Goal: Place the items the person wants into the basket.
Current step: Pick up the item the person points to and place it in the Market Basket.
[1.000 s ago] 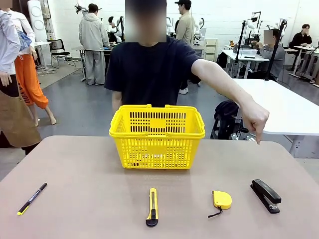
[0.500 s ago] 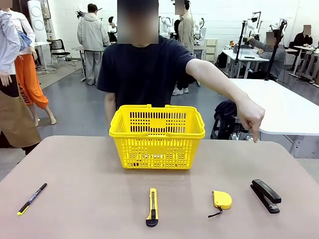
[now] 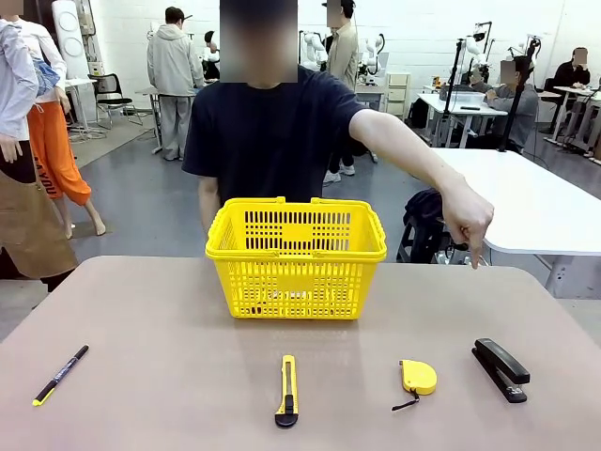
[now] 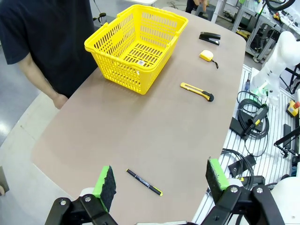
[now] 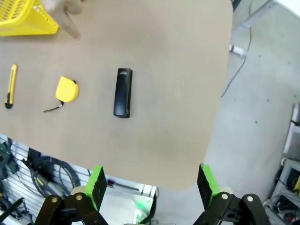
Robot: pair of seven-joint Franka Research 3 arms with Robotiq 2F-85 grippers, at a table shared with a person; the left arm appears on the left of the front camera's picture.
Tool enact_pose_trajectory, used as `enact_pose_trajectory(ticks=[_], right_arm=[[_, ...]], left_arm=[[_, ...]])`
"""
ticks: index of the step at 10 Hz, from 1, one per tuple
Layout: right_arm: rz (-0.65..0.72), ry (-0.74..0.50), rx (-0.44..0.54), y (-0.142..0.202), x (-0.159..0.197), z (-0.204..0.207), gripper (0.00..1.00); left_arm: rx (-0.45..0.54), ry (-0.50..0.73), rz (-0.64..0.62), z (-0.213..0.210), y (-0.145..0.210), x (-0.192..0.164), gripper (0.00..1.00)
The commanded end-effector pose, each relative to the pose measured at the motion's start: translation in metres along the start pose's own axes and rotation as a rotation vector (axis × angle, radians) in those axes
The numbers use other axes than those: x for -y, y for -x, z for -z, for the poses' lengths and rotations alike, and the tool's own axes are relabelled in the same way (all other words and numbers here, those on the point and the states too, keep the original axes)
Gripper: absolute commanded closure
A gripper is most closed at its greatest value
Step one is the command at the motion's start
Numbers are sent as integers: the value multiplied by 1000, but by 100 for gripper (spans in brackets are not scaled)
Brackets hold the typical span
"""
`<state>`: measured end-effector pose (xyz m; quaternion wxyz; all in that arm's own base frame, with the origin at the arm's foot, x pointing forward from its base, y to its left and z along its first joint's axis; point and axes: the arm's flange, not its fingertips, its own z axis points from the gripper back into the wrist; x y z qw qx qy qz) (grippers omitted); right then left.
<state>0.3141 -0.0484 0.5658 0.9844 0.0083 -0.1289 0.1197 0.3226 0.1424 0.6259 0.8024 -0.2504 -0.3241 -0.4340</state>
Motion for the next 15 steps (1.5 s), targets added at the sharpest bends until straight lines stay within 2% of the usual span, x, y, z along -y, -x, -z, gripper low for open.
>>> enact_pose_trajectory(ticks=[1,14,15], right_arm=[[2,31,-37,-2,-6,6,0],[-9,1,-15,-1,-4,6,0],[-4,6,-10,-5,-14,16,0]], left_arm=[[3,9,16,-1,0,0,0],[3,9,16,-1,0,0,0],[3,9,16,-1,0,0,0]])
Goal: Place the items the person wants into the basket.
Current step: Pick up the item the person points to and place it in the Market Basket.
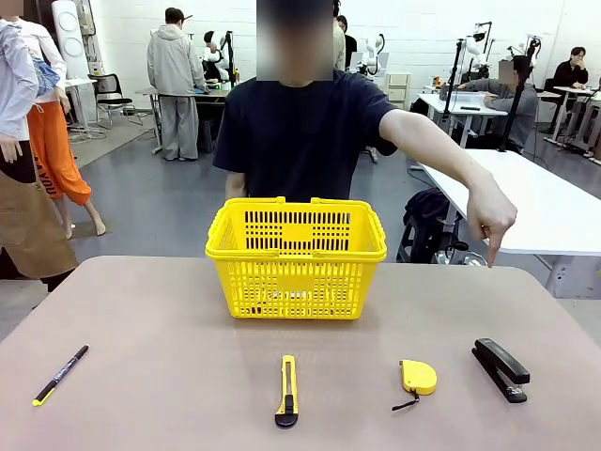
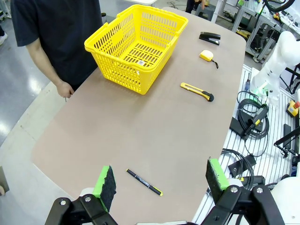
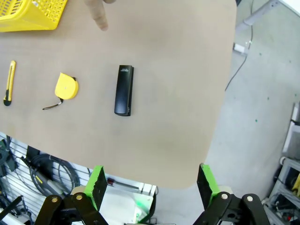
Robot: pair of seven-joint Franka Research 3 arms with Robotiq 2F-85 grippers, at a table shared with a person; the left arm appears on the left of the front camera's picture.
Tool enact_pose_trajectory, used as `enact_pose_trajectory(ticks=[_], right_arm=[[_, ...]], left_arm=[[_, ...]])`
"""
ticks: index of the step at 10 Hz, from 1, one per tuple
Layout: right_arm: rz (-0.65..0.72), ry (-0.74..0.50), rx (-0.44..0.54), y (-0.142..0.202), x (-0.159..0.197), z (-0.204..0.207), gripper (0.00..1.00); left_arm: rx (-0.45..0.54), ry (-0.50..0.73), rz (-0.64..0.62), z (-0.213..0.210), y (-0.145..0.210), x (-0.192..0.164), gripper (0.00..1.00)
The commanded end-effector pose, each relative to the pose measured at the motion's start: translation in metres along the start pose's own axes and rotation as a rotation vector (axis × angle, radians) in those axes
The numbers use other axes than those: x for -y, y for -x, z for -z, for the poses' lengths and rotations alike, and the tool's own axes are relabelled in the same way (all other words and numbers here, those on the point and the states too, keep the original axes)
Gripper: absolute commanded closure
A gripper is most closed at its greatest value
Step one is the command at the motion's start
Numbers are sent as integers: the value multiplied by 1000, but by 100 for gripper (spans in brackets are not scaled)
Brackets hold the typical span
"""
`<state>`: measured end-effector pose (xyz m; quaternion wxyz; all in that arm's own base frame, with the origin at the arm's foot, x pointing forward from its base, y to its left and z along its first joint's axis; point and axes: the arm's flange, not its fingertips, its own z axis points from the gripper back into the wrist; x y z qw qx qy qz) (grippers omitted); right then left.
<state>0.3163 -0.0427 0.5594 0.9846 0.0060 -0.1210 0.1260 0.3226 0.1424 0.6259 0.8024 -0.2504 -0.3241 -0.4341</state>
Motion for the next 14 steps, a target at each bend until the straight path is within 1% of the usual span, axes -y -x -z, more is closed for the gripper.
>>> enact_pose_trajectory(ticks=[1,2,3,4,5,7,8,10,12,14], right_arm=[[30,20,15,-8,-20,17,0],[51,32,10,-13,-31,31,0],[66,50,-16,-17,-39,45,0],[58,45,-23,-20,-46,58,0],[52,47,16,-22,-50,69,0],[1,12,15,-26,-56,89,0],[-44,19,30,-29,-58,99,0],[-92,7,0,-41,-59,120,0],[-136,-19,-80,-51,-62,142,0],[-167,-28,-106,-57,-64,158,0]], left_arm=[[3,9,16,-1,0,0,0],[3,9,16,-1,0,0,0],[3,9,16,-1,0,0,0],[3,9,16,-1,0,0,0],[3,9,16,-1,0,0,0],[3,9,16,-1,0,0,0],[3,9,16,-1,0,0,0],[3,9,16,-1,0,0,0],[3,9,16,-1,0,0,0],[3,9,16,-1,0,0,0]])
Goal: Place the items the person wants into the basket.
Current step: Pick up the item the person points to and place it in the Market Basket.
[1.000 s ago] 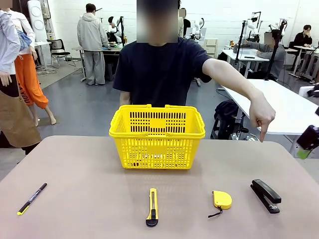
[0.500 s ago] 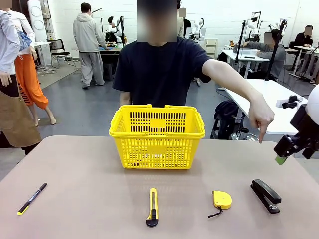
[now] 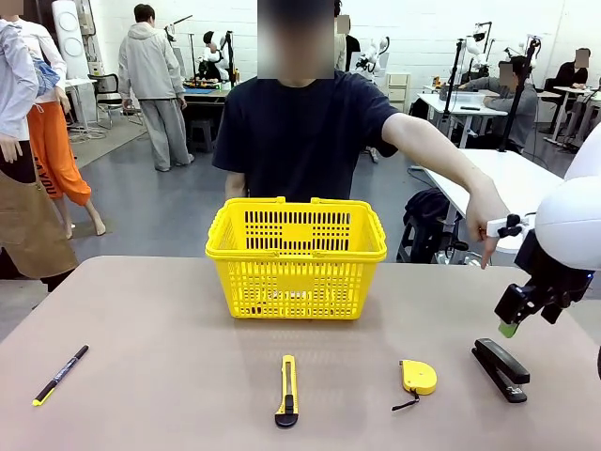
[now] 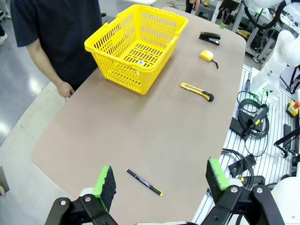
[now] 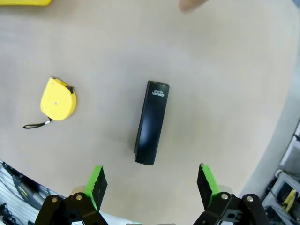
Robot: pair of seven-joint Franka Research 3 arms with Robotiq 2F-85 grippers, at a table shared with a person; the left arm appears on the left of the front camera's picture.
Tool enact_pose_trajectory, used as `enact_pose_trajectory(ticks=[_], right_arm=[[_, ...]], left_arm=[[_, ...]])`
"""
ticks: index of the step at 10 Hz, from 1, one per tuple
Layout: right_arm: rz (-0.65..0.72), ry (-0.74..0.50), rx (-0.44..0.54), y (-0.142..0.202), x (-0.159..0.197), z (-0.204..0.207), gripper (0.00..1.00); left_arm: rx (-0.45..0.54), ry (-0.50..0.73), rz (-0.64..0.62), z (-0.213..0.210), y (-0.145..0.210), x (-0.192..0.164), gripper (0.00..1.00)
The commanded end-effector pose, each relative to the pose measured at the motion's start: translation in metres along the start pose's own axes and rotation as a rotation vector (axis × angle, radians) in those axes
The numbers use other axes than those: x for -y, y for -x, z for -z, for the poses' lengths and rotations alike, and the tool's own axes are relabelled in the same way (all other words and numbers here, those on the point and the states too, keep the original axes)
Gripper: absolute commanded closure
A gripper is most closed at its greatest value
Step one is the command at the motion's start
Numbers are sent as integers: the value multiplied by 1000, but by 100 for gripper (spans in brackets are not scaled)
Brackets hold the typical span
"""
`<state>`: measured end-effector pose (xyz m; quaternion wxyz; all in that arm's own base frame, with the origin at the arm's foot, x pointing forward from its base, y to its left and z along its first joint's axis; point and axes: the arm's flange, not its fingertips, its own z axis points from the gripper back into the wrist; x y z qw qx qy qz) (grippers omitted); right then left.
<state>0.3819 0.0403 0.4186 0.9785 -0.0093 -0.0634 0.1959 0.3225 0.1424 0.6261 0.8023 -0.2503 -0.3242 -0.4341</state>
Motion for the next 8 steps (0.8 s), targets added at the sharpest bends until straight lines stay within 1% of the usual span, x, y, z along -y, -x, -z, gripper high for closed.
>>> enact_pose_trajectory(ticks=[1,3,8], right_arm=[[-50,-34,23,-13,1,11,0],[-89,-45,53,-20,0,26,0],[-109,-58,-34,-33,-1,62,0]], left_arm=[[3,9,16,-1,0,0,0],[3,9,16,-1,0,0,0],[3,9,16,-1,0,0,0]])
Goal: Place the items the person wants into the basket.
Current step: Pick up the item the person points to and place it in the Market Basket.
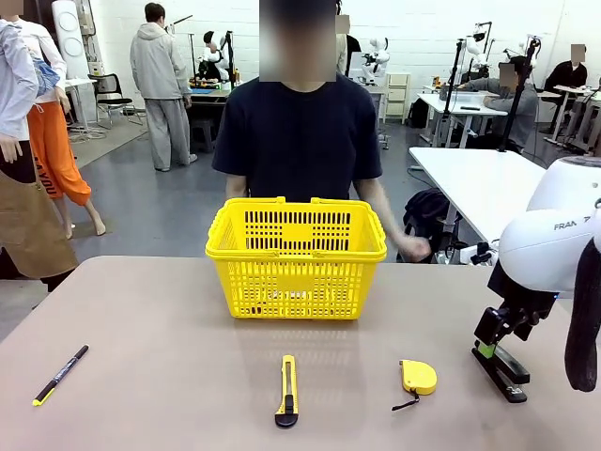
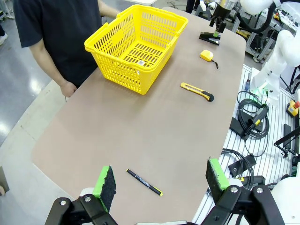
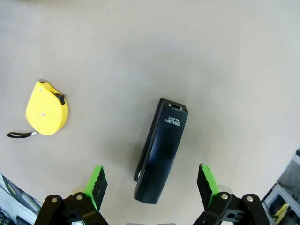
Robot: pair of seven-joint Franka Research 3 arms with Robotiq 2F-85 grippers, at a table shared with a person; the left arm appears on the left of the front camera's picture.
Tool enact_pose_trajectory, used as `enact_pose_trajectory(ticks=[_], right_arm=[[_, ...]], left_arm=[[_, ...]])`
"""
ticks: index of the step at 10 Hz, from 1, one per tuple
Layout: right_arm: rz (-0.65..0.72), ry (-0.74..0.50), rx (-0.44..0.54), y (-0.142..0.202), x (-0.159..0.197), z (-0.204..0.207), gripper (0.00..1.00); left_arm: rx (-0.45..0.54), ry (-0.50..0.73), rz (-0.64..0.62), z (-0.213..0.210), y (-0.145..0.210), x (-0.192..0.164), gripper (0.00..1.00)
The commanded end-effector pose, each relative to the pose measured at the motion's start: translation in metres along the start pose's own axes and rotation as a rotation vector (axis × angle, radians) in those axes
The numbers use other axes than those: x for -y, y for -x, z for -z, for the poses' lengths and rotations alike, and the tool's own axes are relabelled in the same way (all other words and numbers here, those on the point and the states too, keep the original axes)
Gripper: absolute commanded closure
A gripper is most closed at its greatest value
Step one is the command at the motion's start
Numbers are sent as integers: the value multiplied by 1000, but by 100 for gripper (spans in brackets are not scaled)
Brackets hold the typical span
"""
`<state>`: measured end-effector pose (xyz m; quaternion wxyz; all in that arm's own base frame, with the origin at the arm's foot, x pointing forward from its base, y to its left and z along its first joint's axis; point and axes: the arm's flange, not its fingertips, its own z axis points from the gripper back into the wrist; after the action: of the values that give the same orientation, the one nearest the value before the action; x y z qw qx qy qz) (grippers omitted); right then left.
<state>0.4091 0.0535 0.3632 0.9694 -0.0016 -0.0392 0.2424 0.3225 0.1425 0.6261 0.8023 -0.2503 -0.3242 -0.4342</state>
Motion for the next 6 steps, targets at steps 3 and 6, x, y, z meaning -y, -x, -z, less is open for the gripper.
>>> enact_pose_trajectory(ticks=[3,6], right_arm=[[-17,-29,-27,-16,4,18,0],[11,-47,-66,-19,8,29,0]], left_arm=[[3,9,16,-1,0,0,0],[3,9,16,-1,0,0,0]])
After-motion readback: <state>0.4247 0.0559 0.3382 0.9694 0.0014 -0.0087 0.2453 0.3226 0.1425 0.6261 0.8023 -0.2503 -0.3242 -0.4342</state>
